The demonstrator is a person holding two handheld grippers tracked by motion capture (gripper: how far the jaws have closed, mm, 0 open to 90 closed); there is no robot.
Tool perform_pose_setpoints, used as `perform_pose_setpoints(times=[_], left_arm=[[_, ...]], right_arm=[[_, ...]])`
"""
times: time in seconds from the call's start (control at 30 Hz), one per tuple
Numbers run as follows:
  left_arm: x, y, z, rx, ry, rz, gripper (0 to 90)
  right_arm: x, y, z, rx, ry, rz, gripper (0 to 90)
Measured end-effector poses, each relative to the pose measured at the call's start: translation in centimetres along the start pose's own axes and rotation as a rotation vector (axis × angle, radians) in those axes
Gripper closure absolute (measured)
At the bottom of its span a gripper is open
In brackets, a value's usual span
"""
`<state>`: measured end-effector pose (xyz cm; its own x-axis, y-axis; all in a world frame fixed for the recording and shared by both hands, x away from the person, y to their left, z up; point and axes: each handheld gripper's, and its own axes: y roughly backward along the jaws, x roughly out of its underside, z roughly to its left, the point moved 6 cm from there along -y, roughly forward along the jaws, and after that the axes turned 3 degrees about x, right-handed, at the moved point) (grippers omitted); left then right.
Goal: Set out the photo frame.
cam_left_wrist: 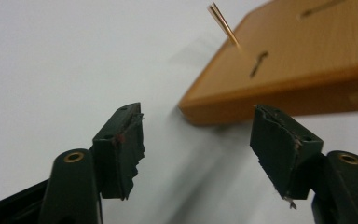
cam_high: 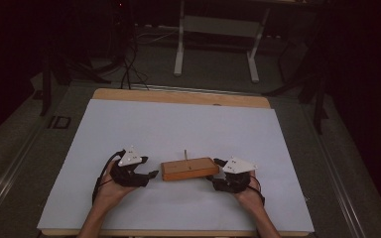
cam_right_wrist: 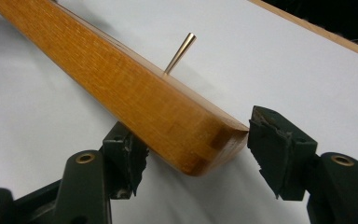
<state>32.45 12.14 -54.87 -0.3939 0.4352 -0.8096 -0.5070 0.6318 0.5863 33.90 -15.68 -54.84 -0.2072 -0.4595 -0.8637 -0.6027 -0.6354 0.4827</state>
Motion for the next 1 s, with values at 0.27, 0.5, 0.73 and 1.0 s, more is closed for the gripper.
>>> perform_pose_setpoints(times=[0.27, 0.5, 0.73, 1.0], left_arm=[[0.1, -0.3, -1.4, 0.014, -0.067, 0.021, 28.9], [-0.4, -1.0, -2.3, 0.034, -0.118, 0.023, 27.0], [-1.0, -1.6, -2.8, 0.009, -0.142, 0.007, 21.8], [-1.6, -2.4, -3.1, 0.01, -0.174, -0.01, 23.3]], right_arm=[[-0.1, 0.0, 0.0, 0.001, -0.006, -0.001, 38.4], [-0.1, 0.0, -0.1, 0.0, -0.008, -0.002, 38.7], [-0.2, -0.1, -0.1, 0.001, -0.008, -0.004, 38.7], [-0.2, -0.1, -0.2, 0.0, -0.003, -0.004, 38.6]])
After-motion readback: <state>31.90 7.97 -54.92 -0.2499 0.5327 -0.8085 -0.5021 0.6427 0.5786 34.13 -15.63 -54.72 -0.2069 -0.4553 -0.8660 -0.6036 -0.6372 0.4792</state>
